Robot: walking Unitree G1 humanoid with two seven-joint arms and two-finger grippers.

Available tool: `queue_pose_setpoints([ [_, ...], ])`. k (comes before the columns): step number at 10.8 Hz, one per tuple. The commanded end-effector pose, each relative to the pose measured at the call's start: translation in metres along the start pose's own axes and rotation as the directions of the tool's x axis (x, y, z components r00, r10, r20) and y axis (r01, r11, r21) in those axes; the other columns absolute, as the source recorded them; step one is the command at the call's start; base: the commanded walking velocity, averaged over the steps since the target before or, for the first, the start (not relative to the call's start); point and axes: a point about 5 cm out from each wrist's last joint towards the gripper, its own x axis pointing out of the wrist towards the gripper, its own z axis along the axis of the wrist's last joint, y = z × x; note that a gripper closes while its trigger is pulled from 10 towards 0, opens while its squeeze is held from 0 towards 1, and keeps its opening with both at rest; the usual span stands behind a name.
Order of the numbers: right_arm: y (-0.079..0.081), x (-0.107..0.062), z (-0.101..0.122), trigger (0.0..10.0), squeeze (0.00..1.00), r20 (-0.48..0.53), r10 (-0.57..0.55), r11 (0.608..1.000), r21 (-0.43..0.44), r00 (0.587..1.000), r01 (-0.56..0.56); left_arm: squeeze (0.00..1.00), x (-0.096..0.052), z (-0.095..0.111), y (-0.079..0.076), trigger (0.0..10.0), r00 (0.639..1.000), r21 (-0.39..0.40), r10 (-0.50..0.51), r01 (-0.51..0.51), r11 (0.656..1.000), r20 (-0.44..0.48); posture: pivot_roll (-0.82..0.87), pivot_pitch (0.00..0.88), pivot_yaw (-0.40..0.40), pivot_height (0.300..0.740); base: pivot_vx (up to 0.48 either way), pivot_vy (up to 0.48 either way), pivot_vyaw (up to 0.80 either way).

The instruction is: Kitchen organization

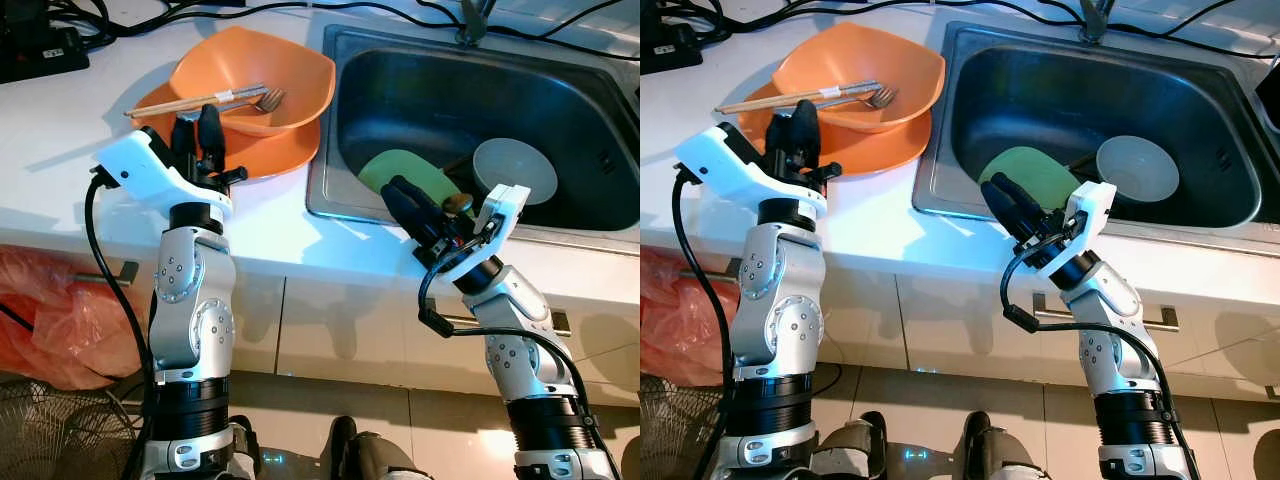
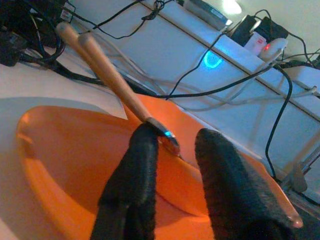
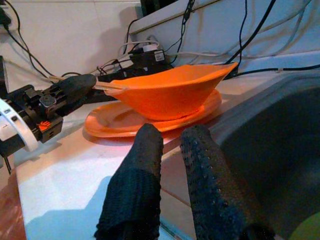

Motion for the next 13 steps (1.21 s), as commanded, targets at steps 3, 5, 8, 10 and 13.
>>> queue_pose_setpoints([
  [3, -0.006, -0.010, -0.009, 10.0, 0.00, -0.052, -0.038, 0.999, 0.009, 0.998, 0.038, 0.00, 0.000, -0.003, -0.004, 0.0, 1.000, -0.007, 0.001, -0.001, 1.000, -0.002, 0.21, 0.204, -0.101, 0.740, 0.000, 0.000, 0.00],
  [5, -0.005, -0.010, -0.010, 10.0, 0.00, -0.055, -0.038, 0.999, 0.010, 0.998, 0.038, 0.00, 0.001, -0.003, -0.004, 0.0, 1.000, -0.004, 0.005, -0.005, 1.000, -0.002, 0.21, 0.208, -0.104, 0.740, 0.000, 0.000, 0.00],
  [8, -0.007, -0.010, -0.010, 10.0, 0.00, -0.057, -0.041, 0.999, 0.009, 0.998, 0.041, 0.00, 0.001, -0.003, -0.004, 0.0, 1.000, 0.002, 0.002, -0.002, 1.000, 0.002, 0.21, 0.209, -0.105, 0.740, 0.000, 0.000, 0.00],
  [10, -0.007, -0.010, -0.011, 10.0, 0.00, -0.063, -0.041, 0.999, 0.008, 0.997, 0.041, 0.00, 0.000, -0.004, -0.009, 2.1, 1.000, 0.006, -0.031, 0.031, 0.999, -0.004, 0.22, 0.210, -0.107, 0.740, 0.000, 0.000, 0.00],
  [13, -0.007, -0.009, -0.012, 10.0, 0.00, -0.070, -0.043, 0.999, 0.007, 0.997, 0.043, 0.00, -0.004, -0.011, -0.027, 10.0, 0.981, -0.073, -0.175, 0.169, 0.983, -0.083, 0.22, 0.211, -0.107, 0.740, 0.000, 0.000, 0.00],
])
